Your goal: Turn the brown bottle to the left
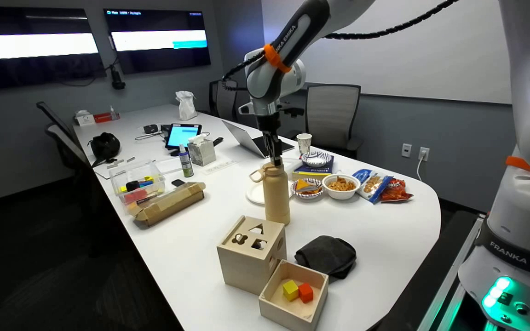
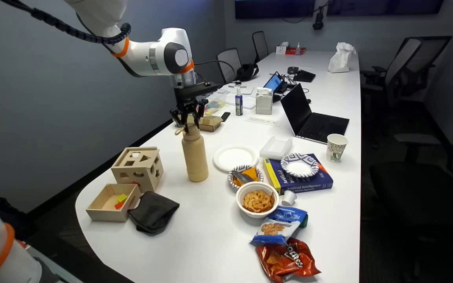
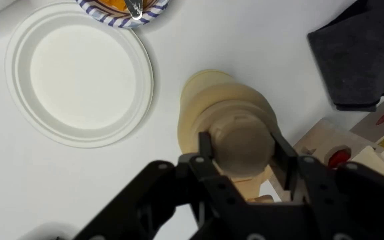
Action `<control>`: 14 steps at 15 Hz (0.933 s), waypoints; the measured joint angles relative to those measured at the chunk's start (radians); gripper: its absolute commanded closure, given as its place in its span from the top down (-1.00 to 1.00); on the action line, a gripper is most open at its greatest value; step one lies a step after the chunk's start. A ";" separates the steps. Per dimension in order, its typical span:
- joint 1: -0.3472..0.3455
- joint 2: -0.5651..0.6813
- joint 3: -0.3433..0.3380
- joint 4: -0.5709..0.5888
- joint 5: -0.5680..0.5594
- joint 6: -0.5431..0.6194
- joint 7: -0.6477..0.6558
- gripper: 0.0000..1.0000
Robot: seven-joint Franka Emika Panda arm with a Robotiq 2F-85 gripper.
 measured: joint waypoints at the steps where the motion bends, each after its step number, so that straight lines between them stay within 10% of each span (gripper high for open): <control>1: 0.000 0.000 0.000 0.000 0.000 0.000 -0.020 -0.57; 14: -0.004 0.000 0.000 0.000 -0.024 -0.005 -0.306 -0.57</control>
